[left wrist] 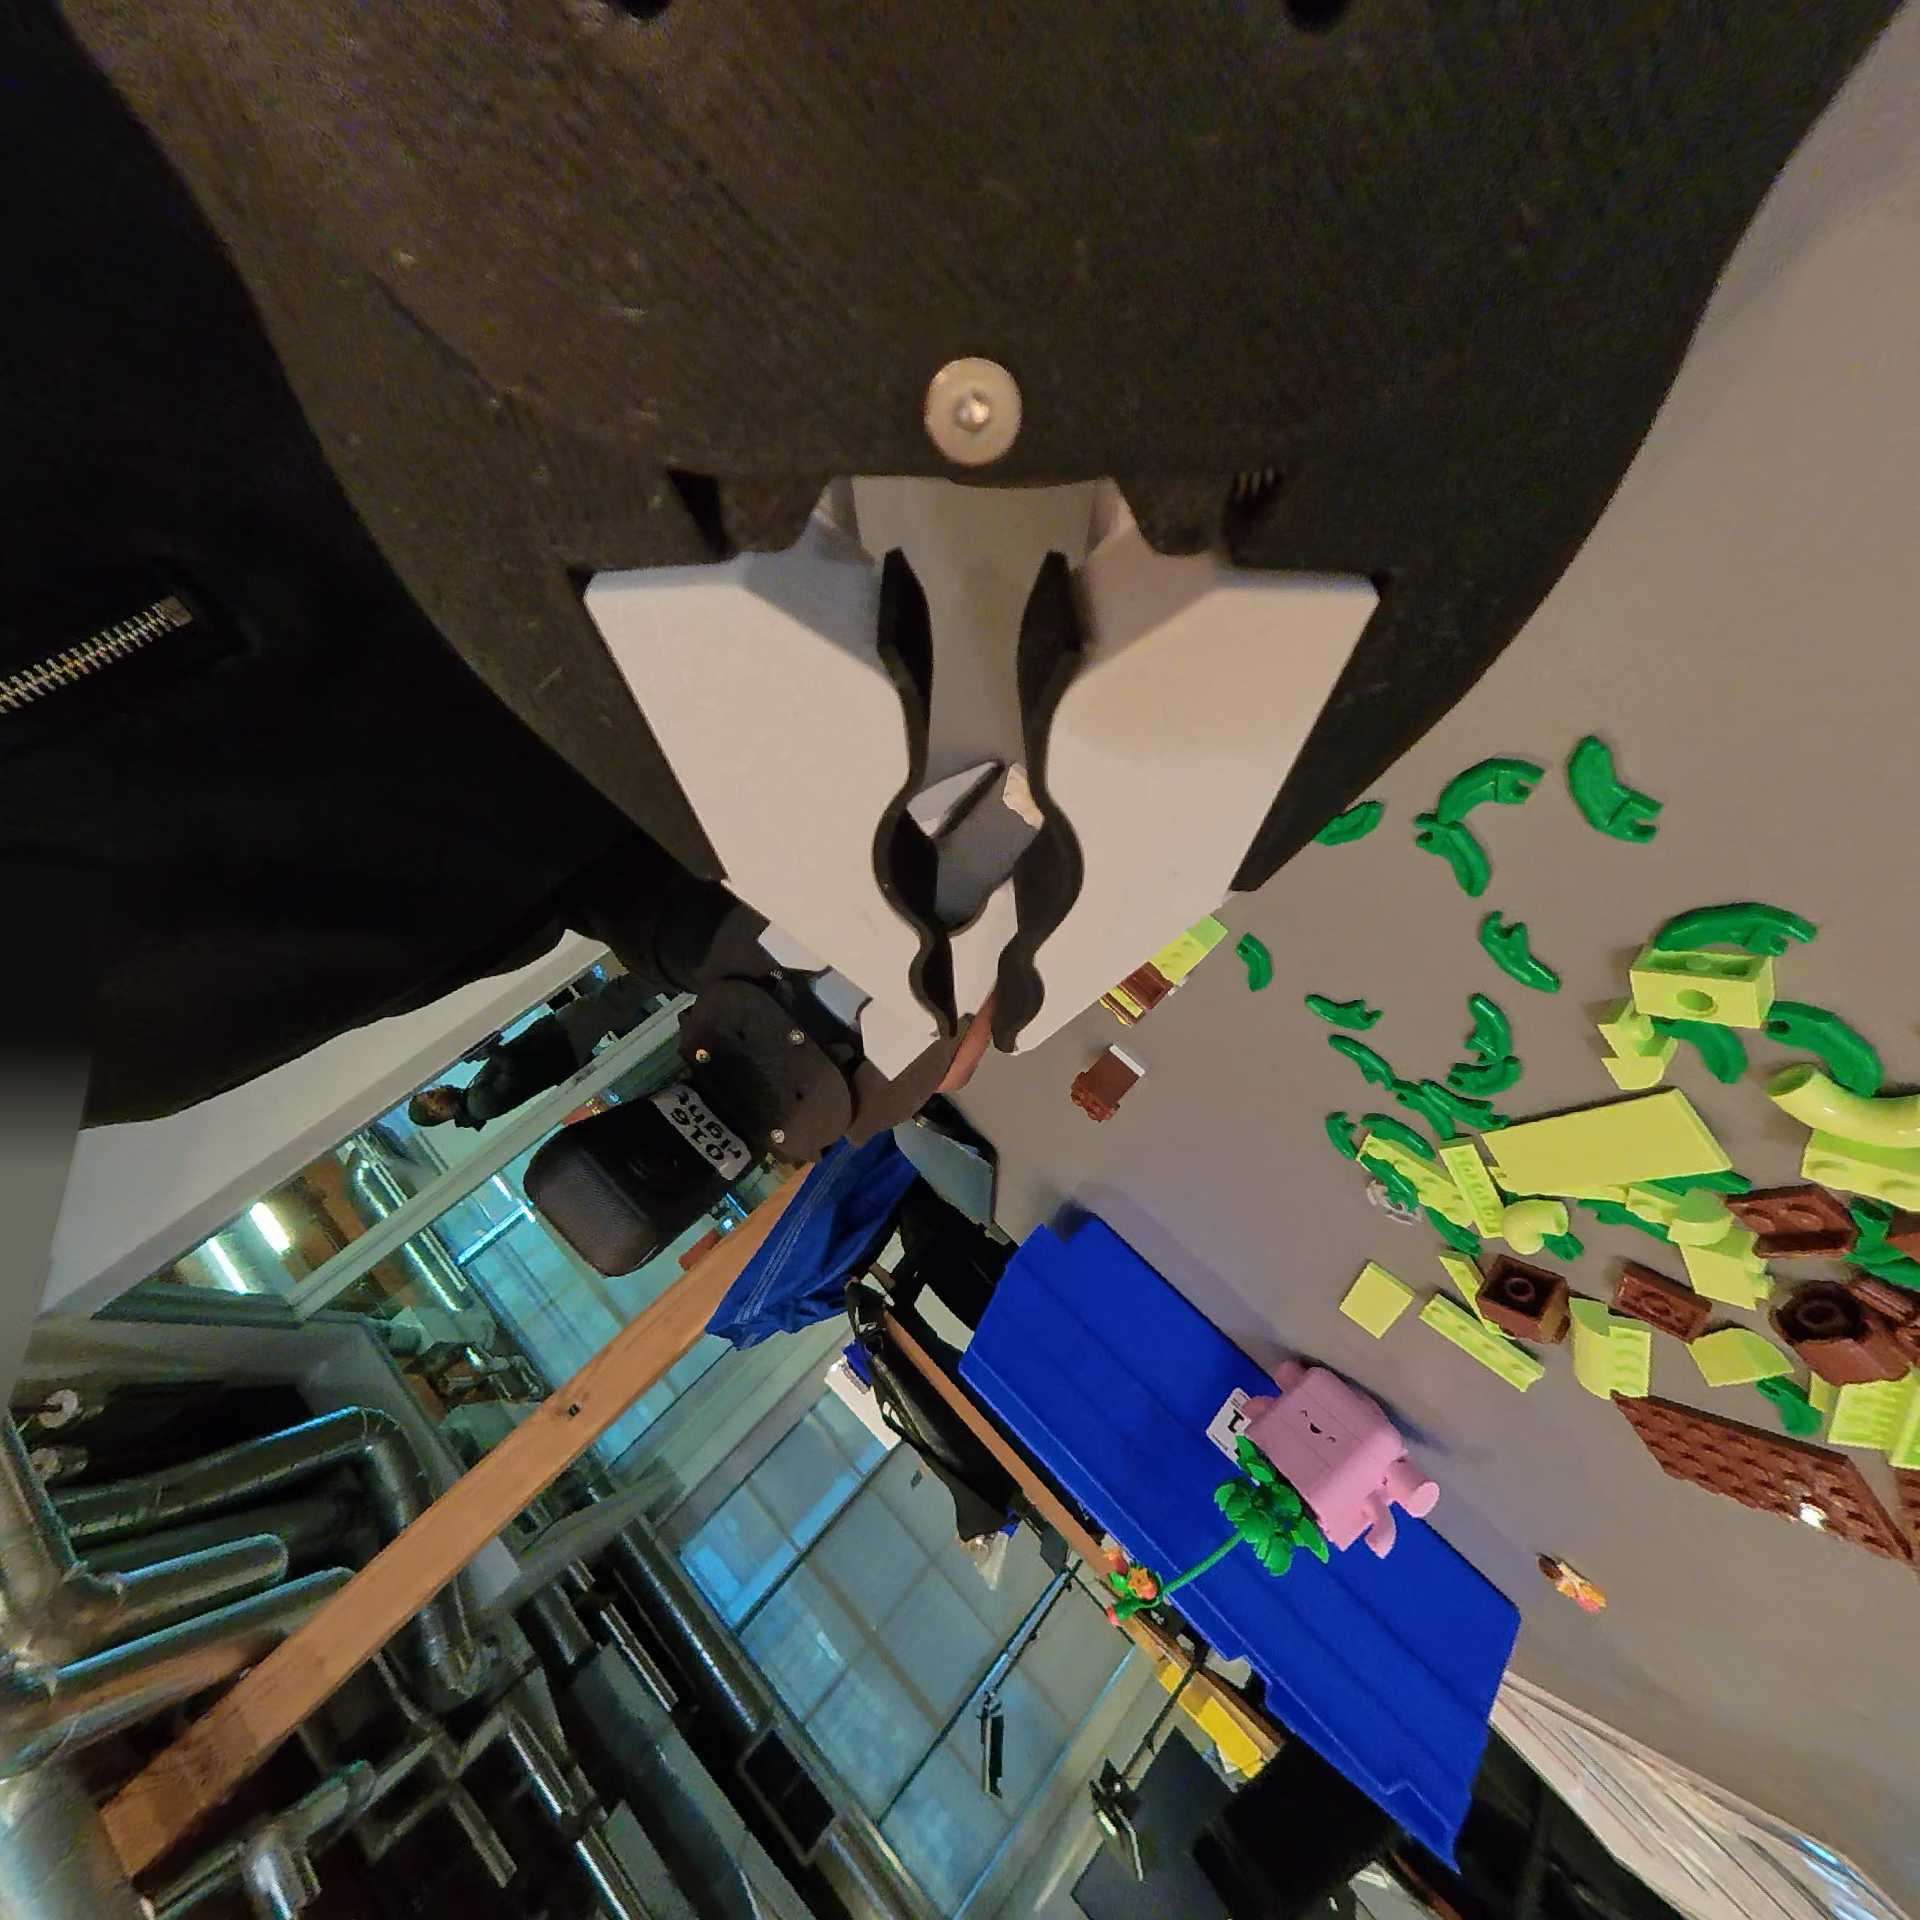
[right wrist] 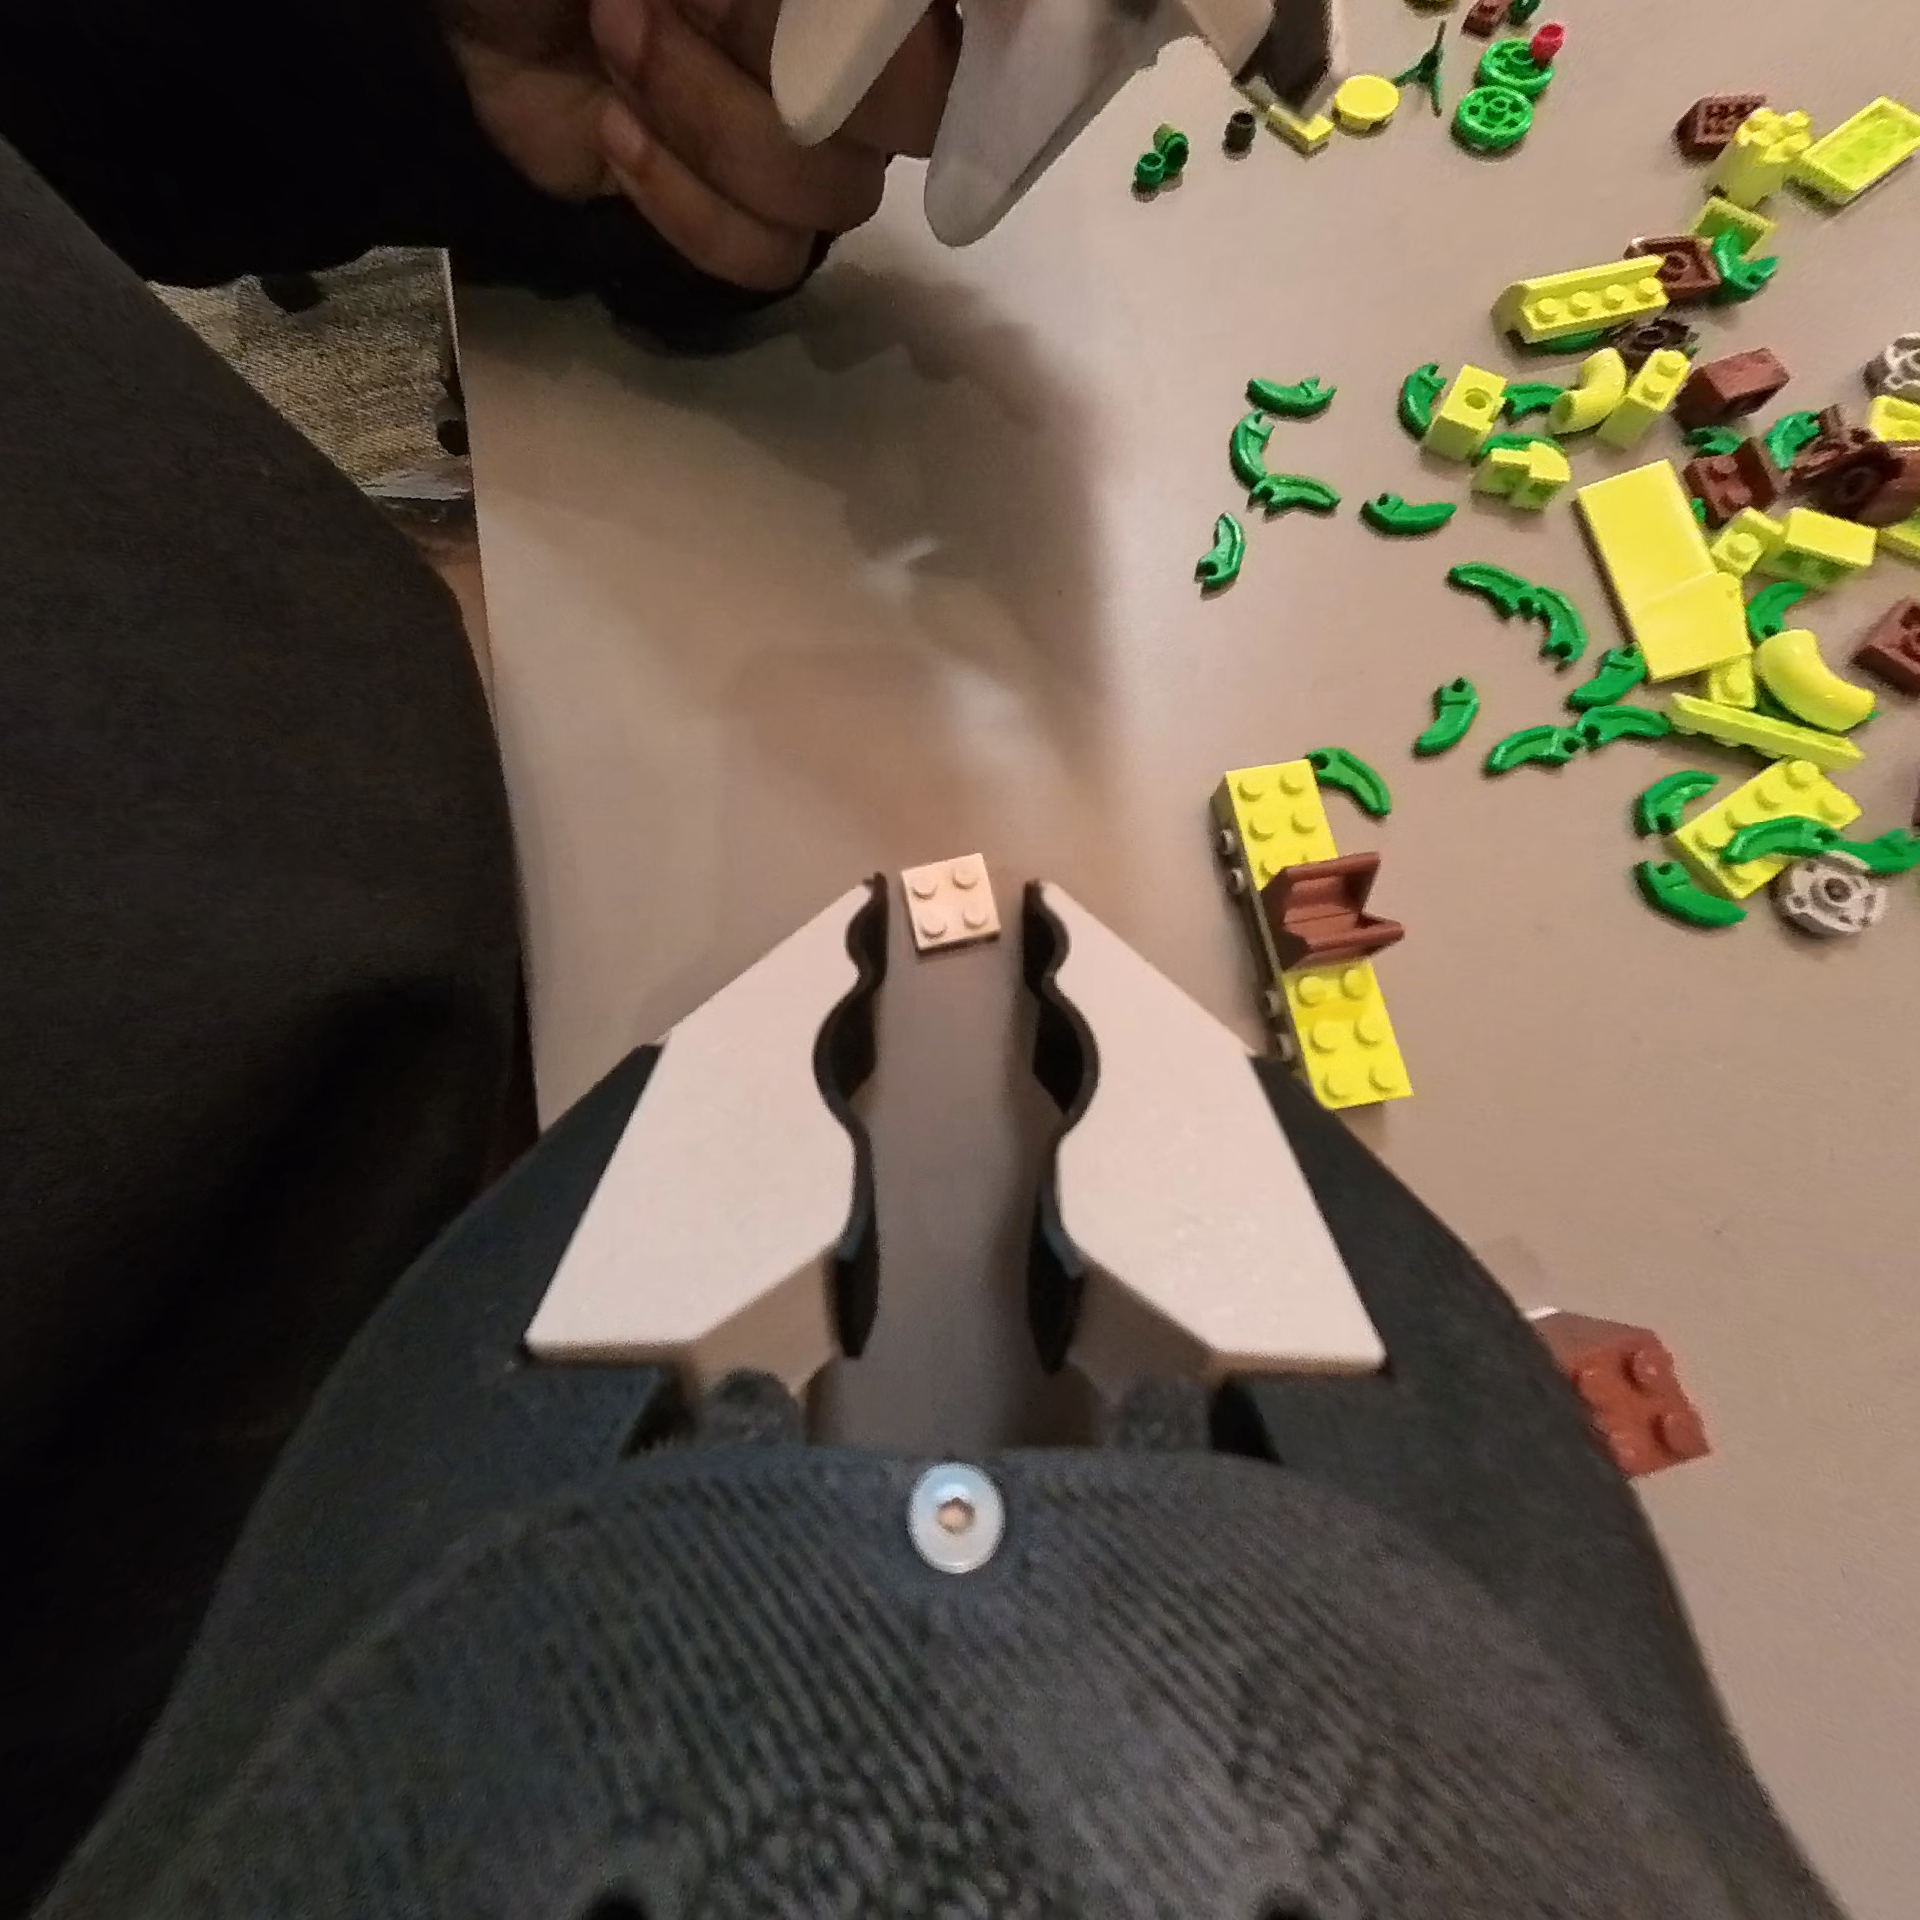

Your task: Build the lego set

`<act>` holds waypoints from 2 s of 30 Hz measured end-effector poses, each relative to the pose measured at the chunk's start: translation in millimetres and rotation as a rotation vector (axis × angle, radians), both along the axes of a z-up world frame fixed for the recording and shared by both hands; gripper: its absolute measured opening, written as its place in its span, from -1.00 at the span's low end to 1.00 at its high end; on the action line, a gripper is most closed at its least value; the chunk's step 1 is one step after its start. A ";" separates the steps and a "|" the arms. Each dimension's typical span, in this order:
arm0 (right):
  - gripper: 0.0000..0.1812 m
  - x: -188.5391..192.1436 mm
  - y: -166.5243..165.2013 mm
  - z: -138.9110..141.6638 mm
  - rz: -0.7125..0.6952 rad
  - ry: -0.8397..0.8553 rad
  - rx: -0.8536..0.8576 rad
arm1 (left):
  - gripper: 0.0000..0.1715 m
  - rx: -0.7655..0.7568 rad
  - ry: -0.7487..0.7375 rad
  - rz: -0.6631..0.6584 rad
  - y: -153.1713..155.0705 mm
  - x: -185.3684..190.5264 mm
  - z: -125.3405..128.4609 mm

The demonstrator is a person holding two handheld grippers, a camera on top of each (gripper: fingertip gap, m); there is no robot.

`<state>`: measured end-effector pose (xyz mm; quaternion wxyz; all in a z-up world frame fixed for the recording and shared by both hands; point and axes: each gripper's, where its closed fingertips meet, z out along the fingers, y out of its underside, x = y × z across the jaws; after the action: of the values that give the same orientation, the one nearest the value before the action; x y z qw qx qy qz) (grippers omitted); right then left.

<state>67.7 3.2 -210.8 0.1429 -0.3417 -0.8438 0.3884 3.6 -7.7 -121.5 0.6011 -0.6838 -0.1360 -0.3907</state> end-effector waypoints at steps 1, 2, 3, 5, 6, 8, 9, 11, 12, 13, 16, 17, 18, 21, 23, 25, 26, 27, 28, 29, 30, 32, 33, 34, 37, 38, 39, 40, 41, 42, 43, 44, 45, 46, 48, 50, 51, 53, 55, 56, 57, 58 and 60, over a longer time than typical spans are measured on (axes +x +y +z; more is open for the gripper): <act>-0.69 -0.1 -1.3 2.9 0.001 0.005 -0.017 | -0.95 -0.001 0.001 0.000 0.0 0.2 -0.5; -0.67 -0.9 -2.9 8.8 0.000 0.017 -0.050 | -0.95 -0.003 0.003 0.000 0.0 0.4 -1.0; -0.64 -2.9 -3.0 17.6 -0.009 0.039 -0.090 | -0.95 -0.005 0.007 0.002 0.1 0.3 -1.6; -0.63 -10.3 3.5 37.7 -0.046 0.093 -0.159 | -0.95 -0.004 0.016 0.005 0.1 0.1 -1.7; -0.63 -15.9 10.3 47.1 -0.072 0.121 -0.174 | -0.95 -0.001 0.020 0.007 0.2 0.0 -1.4; -0.63 -29.8 27.6 62.2 -0.128 0.176 -0.157 | -0.95 0.007 0.028 0.012 0.4 -0.4 -0.5; -0.64 -37.2 36.5 67.8 -0.153 0.196 -0.135 | -0.95 0.008 0.031 0.012 0.5 -0.5 -0.3; -0.66 -51.9 52.6 75.1 -0.192 0.213 -0.081 | -0.95 0.008 0.036 0.012 0.5 -0.3 -0.7; -0.66 -59.8 61.0 77.0 -0.217 0.214 -0.051 | -0.95 0.011 0.041 0.014 0.4 -0.3 -0.5; -0.67 -66.9 68.1 78.5 -0.237 0.215 -0.027 | -0.95 0.014 0.048 0.016 0.3 -0.4 -0.5; -0.69 -85.1 86.9 80.8 -0.299 0.219 0.026 | -0.95 0.022 0.076 0.023 -0.4 0.1 -0.3; -0.71 -89.4 92.1 80.1 -0.315 0.218 0.037 | -0.95 0.023 0.085 0.026 -0.6 0.5 -0.4; -0.72 -93.4 97.2 78.4 -0.330 0.216 0.052 | -0.95 0.024 0.093 0.027 -0.5 0.8 -0.6; -0.78 -109.0 115.5 65.6 -0.366 0.205 0.113 | -0.95 0.033 0.110 0.022 0.2 2.8 -0.1; -0.77 -121.0 121.8 50.7 -0.369 0.148 0.119 | -0.95 0.037 0.110 0.012 1.0 4.3 0.2; -0.74 -133.1 121.3 37.8 -0.359 0.089 0.103 | -0.95 0.040 0.107 0.005 1.6 5.0 0.6; -0.71 -139.1 121.1 33.2 -0.358 0.074 0.104 | -0.94 0.042 0.108 0.006 1.4 5.0 0.9; -0.69 -144.5 121.3 29.4 -0.359 0.064 0.113 | -0.94 0.044 0.110 0.009 1.2 4.7 1.2; -0.70 -148.6 121.0 26.0 -0.357 0.057 0.126 | -0.95 0.046 0.113 0.013 0.9 4.1 1.6; -0.71 -151.4 120.5 22.3 -0.352 0.045 0.142 | -0.94 0.046 0.117 0.017 0.7 3.4 1.7; -0.71 -153.5 120.7 17.9 -0.352 0.029 0.160 | -0.94 0.045 0.119 0.020 0.6 2.9 1.6; -0.82 -155.5 121.9 9.3 -0.347 -0.003 0.193 | -0.94 0.047 0.115 0.018 0.5 2.8 1.7; -0.90 -155.6 121.5 7.0 -0.338 -0.013 0.201 | -0.94 0.048 0.111 0.016 0.6 2.9 1.7; -0.90 -155.2 119.1 8.6 -0.321 -0.006 0.199 | -0.94 0.048 0.108 0.015 0.7 3.1 1.7; -0.90 -150.5 97.6 40.7 -0.222 0.158 0.155 | -0.93 0.051 0.110 0.021 0.6 2.7 2.2; -0.90 -143.9 83.4 57.8 -0.149 0.263 0.141 | -0.90 0.051 0.107 0.034 1.1 0.8 2.4; -0.91 -134.0 67.8 74.3 -0.071 0.381 0.144 | -0.81 0.043 0.096 0.071 2.5 -4.9 2.1; -0.91 -122.3 53.3 87.4 -0.002 0.496 0.172 | -0.59 0.037 0.069 0.129 4.1 -14.2 2.1; -0.91 -111.9 41.8 96.6 0.039 0.600 0.224 | -0.44 0.056 0.022 0.162 4.4 -20.2 5.2; -0.91 -103.6 33.0 102.9 0.058 0.690 0.288 | -0.41 0.082 -0.034 0.158 3.7 -21.7 9.0; -0.91 -96.1 24.5 106.9 0.072 0.763 0.349 | -0.42 0.101 -0.086 0.139 3.1 -21.0 11.4; -0.91 -89.2 16.2 109.7 0.084 0.821 0.397 | -0.42 0.106 -0.124 0.116 3.2 -19.0 11.5; -0.90 -82.9 8.2 111.9 0.093 0.868 0.429 | -0.42 0.106 -0.147 0.092 3.7 -15.9 11.2; -0.91 -77.1 0.8 113.2 0.103 0.902 0.448 | -0.42 0.111 -0.162 0.072 4.1 -12.4 12.2; -0.91 -69.1 -9.0 112.0 0.113 0.926 0.474 | -0.46 0.133 -0.174 0.045 4.3 -5.5 16.8; -0.91 -63.8 -15.3 111.0 0.115 0.929 0.473 | -0.54 0.140 -0.159 0.018 4.7 2.3 19.0; -0.91 -62.2 -17.1 111.3 0.110 0.929 0.468 | -0.58 0.145 -0.151 0.004 4.6 6.1 20.1; -0.91 -60.5 -18.7 110.4 0.101 0.922 0.471 | -0.65 0.156 -0.145 -0.028 3.9 13.4 22.5; -0.91 -58.6 -20.6 108.3 0.105 0.918 0.484 | -0.74 0.144 -0.134 -0.025 5.0 15.7 20.9; -0.91 -57.2 -21.6 108.2 0.107 0.919 0.485 | -0.83 0.132 -0.120 -0.012 5.7 15.3 18.8; -0.91 -55.8 -22.1 108.1 0.104 0.914 0.480 | -0.83 0.133 -0.108 -0.016 5.2 16.5 19.0; -0.91 -54.2 -22.1 108.3 0.098 0.902 0.464 | -0.84 0.130 -0.097 -0.021 5.2 18.1 19.2; -0.82 -49.1 -21.8 107.3 0.088 0.840 0.382 | -0.84 0.125 -0.063 -0.018 5.8 20.1 18.6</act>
<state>18.7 -18.6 -103.5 0.5161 -0.0863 -0.7830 0.3362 23.6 -1.9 -102.9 0.6343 -0.6335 -0.1241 -0.4253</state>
